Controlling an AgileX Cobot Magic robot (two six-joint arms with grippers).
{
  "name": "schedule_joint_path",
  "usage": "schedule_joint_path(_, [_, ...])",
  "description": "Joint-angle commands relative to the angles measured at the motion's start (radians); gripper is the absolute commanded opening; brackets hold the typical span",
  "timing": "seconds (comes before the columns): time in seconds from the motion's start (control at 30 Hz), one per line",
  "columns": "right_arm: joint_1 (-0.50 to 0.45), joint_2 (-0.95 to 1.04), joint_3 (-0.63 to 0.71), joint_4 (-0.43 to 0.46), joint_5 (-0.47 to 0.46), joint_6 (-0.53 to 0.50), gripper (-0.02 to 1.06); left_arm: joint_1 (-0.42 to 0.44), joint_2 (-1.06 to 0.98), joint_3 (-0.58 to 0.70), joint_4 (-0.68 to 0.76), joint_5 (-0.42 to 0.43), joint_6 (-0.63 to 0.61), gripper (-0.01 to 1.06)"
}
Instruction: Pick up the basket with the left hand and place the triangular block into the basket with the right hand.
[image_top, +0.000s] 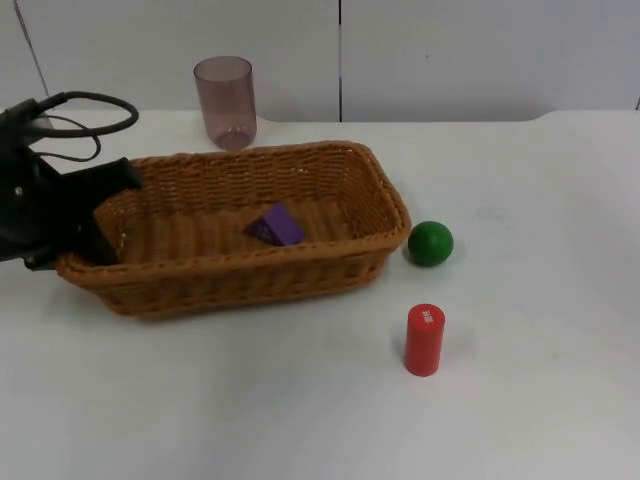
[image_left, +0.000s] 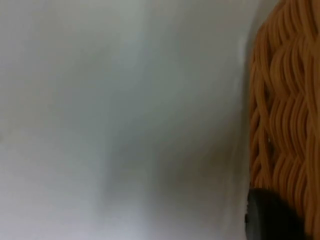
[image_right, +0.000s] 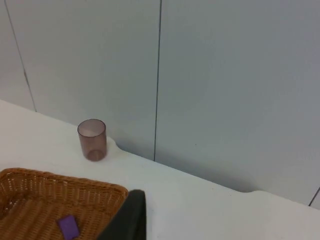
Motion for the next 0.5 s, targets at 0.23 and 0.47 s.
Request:
schedule_joint_path(0.23, [-0.007, -0.006, -0.003, -0.022, 0.010, 0.000, 1.04, -0.001, 0.027, -0.002, -0.050, 0.016, -0.017, 0.06])
schedule_joint_path(0.47, [-0.007, -0.006, -0.003, -0.024, 0.009, 0.000, 1.04, -0.001, 0.020, -0.002, -0.046, 0.027, -0.019, 0.91])
